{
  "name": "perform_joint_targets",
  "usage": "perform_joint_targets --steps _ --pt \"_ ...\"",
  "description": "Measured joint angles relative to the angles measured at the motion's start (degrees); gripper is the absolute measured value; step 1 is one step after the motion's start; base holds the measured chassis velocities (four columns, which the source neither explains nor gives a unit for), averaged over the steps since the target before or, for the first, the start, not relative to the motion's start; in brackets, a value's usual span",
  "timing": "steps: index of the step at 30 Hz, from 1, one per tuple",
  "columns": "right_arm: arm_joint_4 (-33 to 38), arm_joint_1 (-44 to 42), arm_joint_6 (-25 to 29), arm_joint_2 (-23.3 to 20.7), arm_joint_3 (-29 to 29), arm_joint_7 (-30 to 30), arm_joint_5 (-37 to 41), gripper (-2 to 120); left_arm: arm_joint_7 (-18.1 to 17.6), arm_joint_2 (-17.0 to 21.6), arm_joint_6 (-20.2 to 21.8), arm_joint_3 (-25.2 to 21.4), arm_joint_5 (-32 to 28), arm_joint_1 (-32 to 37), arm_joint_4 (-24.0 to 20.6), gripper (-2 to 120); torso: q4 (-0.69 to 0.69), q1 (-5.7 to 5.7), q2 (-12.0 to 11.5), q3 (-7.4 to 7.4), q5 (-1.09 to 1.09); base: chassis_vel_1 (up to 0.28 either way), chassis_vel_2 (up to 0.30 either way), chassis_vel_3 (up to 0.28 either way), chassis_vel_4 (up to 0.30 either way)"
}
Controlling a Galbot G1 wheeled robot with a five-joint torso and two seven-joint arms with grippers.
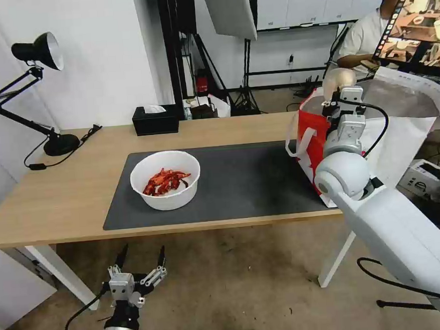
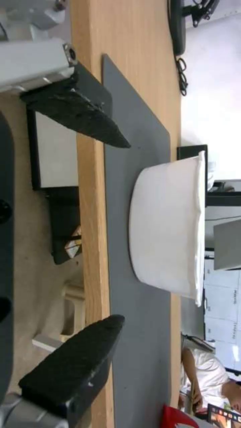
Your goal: Pick up the trash from the table and place it into the takeout bag.
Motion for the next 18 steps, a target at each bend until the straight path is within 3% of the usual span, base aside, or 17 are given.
perform_joint_targets --steps 7,13,18 --pt "0.9 -0.5 -0.2 -0.3 0.2 -0.1 0.7 6 0.0 0.0 0.1 -0.1 0.0 0.2 -0.5 100 0.00 0.00 0.0 0.00 0.00 0.000 0.000 0.000 0.000" --pt "3.2 -1.0 -3.9 -1.3 0.7 0.6 1.9 29 0.0 -0.1 0.2 -0.2 -0.1 0.3 -0.8 100 0.00 0.00 0.0 0.00 0.00 0.000 0.000 0.000 0.000" --pt "3.7 -0.7 -4.9 -2.1 0.8 0.6 2.0 43 0.0 -0.1 0.2 -0.2 -0.1 0.5 -1.1 100 0.00 0.00 0.0 0.00 0.00 0.000 0.000 0.000 0.000"
